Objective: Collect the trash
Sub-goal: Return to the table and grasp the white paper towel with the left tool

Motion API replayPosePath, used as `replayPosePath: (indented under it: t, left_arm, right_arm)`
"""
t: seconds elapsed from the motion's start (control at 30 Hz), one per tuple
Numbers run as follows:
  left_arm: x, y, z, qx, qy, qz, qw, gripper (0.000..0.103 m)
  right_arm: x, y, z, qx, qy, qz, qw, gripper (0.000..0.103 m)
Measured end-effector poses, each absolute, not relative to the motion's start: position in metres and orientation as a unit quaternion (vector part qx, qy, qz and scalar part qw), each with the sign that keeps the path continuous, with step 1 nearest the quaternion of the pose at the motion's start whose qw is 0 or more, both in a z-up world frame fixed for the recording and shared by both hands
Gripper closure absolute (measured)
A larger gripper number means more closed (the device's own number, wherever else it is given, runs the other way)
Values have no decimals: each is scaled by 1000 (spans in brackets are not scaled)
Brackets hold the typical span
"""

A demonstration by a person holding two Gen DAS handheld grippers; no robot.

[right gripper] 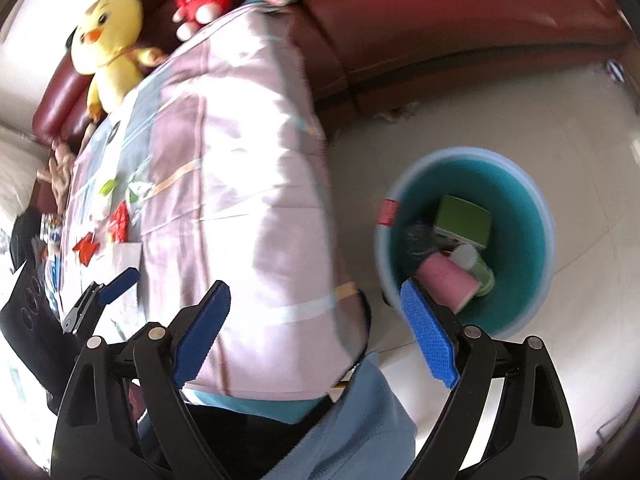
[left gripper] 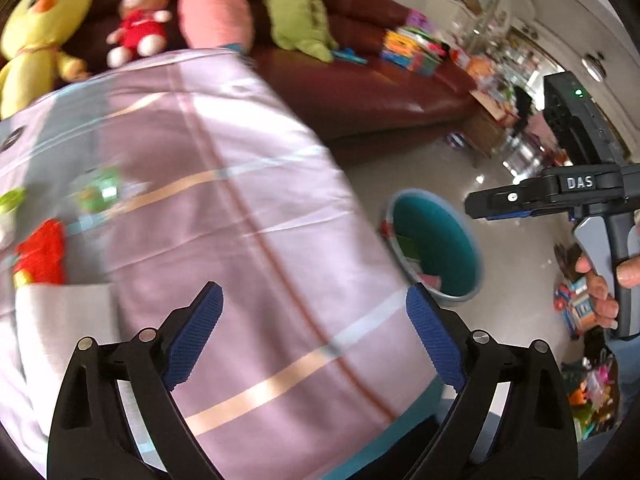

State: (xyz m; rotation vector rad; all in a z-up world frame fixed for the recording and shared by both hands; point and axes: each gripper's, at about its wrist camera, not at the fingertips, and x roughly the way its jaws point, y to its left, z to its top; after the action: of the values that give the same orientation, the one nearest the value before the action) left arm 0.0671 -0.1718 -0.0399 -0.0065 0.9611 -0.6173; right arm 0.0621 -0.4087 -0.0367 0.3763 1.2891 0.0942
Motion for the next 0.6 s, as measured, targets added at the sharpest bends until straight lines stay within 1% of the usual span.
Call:
replayPosePath:
  t: [0.27,0.43,0.6]
  left_arm:
    - [66,-68,-40,-41,457,-214,862,9]
    - [61,-14,-53,-61,469,-165,865,9]
    - [62,5,-72,-75,492,-143,855,9]
  right_arm:
    - [91,-322,-25,121,609,94,778,20]
    - [102,-274,-23,93,615,127,772,20]
    - [107,-238,-33,77,627,149,761,20]
